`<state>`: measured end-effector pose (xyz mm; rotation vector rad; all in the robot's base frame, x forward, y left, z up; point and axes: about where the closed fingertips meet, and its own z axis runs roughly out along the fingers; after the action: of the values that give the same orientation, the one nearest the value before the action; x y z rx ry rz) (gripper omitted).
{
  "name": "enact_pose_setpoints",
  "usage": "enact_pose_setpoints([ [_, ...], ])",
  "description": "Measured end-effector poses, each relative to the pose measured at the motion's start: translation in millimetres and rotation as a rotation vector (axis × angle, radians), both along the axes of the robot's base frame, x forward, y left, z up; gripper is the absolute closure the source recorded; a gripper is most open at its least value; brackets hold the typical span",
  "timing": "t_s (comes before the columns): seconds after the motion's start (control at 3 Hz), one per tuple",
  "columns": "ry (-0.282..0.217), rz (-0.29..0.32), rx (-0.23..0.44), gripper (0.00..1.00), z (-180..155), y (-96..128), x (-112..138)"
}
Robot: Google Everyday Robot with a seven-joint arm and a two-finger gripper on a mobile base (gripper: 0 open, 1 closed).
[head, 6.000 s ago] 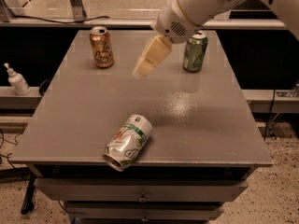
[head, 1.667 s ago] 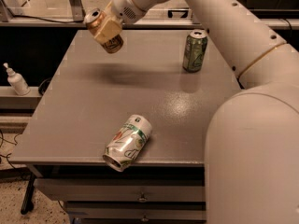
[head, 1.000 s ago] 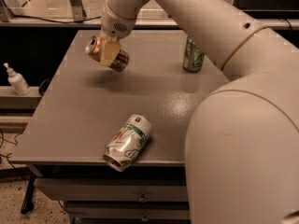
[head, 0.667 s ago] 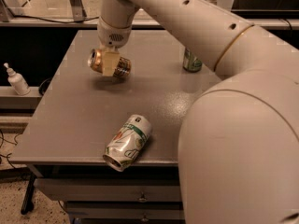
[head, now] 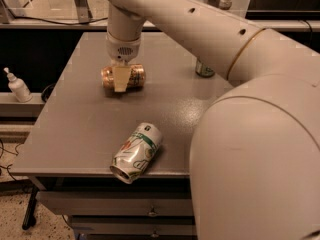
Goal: Knock orange can over
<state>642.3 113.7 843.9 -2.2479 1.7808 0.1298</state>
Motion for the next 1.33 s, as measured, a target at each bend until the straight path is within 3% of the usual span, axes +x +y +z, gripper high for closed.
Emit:
enact_pose_setpoints([
  [0.67, 0.031, -0.004, 0.025, 0.14, -2.7, -1.1, -4.1],
  [1.0, 0.041, 0.012, 0.053, 0.0, 2.3, -5.6, -6.8],
  [1.33, 0.042, 0.012, 0.052, 0.0, 2.2, -6.1, -7.0],
])
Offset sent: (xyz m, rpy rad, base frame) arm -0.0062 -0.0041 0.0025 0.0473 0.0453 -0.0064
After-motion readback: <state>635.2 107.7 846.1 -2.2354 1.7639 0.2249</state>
